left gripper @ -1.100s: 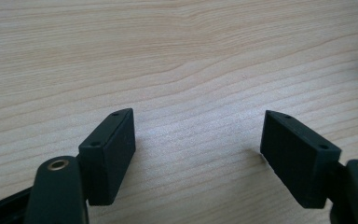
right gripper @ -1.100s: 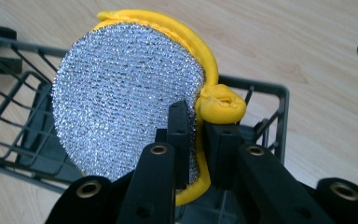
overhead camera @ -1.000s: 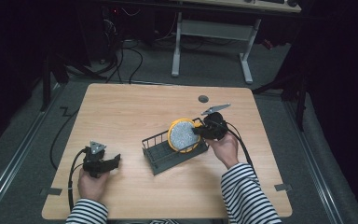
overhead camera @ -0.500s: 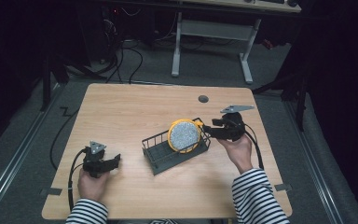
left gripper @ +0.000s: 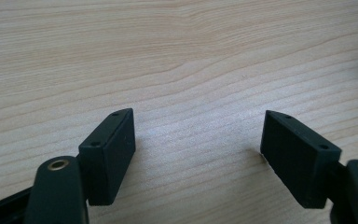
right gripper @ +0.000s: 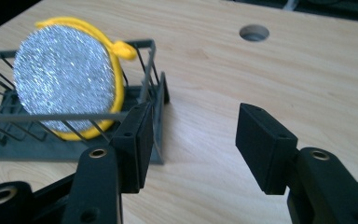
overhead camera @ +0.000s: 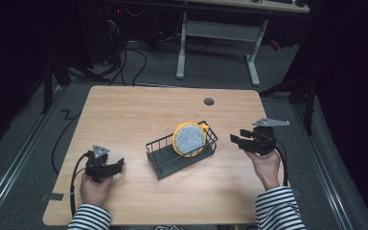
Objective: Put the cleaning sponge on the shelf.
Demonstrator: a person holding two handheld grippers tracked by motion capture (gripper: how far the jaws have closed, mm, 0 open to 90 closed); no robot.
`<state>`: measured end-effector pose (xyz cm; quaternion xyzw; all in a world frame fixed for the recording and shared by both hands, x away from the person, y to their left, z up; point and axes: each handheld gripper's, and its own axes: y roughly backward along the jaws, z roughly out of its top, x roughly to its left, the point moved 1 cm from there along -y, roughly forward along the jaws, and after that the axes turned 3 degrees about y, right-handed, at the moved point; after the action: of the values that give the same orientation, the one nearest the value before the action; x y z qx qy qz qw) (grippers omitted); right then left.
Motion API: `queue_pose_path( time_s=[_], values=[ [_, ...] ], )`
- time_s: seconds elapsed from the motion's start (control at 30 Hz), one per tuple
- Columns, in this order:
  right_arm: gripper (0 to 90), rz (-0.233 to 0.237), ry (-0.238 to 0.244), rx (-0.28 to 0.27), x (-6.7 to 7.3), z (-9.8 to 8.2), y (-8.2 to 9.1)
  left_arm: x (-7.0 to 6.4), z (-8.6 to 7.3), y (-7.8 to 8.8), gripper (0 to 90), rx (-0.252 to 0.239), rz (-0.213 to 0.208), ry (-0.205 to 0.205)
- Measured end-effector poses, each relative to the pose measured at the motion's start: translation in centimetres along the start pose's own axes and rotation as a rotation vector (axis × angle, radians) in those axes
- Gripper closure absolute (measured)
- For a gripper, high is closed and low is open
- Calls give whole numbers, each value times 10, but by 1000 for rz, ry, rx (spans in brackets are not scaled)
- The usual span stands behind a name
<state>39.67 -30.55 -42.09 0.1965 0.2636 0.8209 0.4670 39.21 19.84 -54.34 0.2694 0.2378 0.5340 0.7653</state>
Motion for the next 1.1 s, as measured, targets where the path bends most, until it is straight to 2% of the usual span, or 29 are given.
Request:
queue_pose_path(
  time_s=[0.1, 0.3, 0.53, 0.67, 0.83, 0.93, 1.0, 1.1],
  values=[
    [468, -8, -21, -3, -4, -11, 2, 0, 0, 0, 268, 0, 1, -1],
    [457, -28, -29, 6, -7, -34, 2, -1, 0, 0, 270, 5, 1, -5],
    [446, -41, -52, 17, -10, -62, -5, -1, 0, 0, 270, 4, 5, -8],
    [430, -99, -49, 17, -9, -82, -10, -1, 0, 0, 270, 4, 5, -8],
    [414, -170, -60, 47, -10, -110, -17, 0, 0, 0, 269, 1, -2, -1],
    [404, -188, -59, 69, -9, -118, -21, 0, 0, 1, 271, -1, -6, 4],
    [392, -198, -47, 89, -8, -123, -25, 0, 0, 1, 272, -1, -6, 3],
    [381, -226, -11, 86, -5, -127, -26, 0, 0, 1, 273, 0, -4, 1]
  ],
)
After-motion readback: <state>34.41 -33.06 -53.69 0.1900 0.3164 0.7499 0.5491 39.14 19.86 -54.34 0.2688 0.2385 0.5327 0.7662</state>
